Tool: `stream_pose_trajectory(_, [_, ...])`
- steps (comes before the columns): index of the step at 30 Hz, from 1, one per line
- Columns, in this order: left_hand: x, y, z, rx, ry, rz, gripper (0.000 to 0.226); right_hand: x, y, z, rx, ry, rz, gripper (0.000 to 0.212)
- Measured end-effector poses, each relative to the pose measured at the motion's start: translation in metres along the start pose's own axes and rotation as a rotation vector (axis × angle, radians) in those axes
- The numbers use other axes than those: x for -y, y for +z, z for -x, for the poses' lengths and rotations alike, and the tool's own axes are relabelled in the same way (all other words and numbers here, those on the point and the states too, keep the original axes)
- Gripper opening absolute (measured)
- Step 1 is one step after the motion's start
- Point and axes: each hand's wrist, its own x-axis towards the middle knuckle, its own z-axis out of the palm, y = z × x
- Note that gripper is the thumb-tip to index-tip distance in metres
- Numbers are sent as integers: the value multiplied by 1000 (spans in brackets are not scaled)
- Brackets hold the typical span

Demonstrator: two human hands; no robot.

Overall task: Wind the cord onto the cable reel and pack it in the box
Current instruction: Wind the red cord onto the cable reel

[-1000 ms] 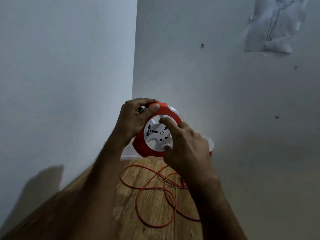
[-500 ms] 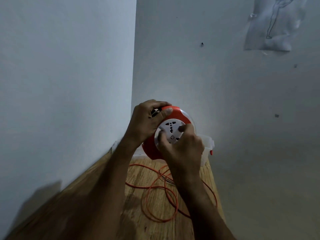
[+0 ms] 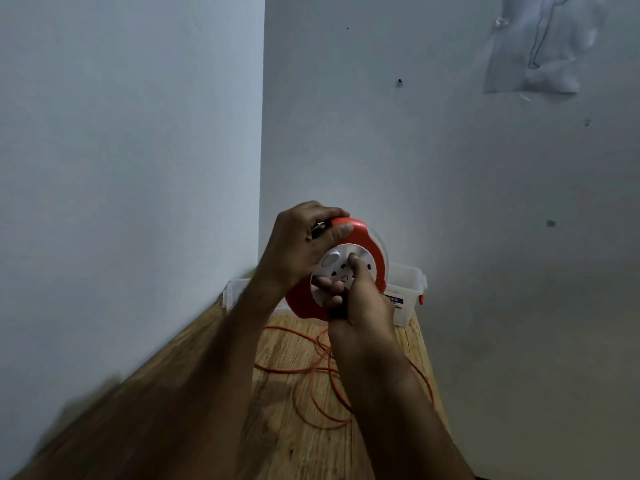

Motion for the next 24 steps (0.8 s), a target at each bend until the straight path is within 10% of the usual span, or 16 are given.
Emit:
stream_pose_trajectory(7, [-3, 7, 0, -29, -14, 21, 33, 22, -5, 6, 115, 87, -146, 40])
stream_pose_trajectory(14, [4, -6, -1, -63, -79, 67, 37, 43, -11, -4, 169, -1237, 1317, 17])
stream_pose_trajectory(24, [19, -22, 1, -97, -210, 90, 40, 44, -8, 9, 423, -1032, 2134, 78])
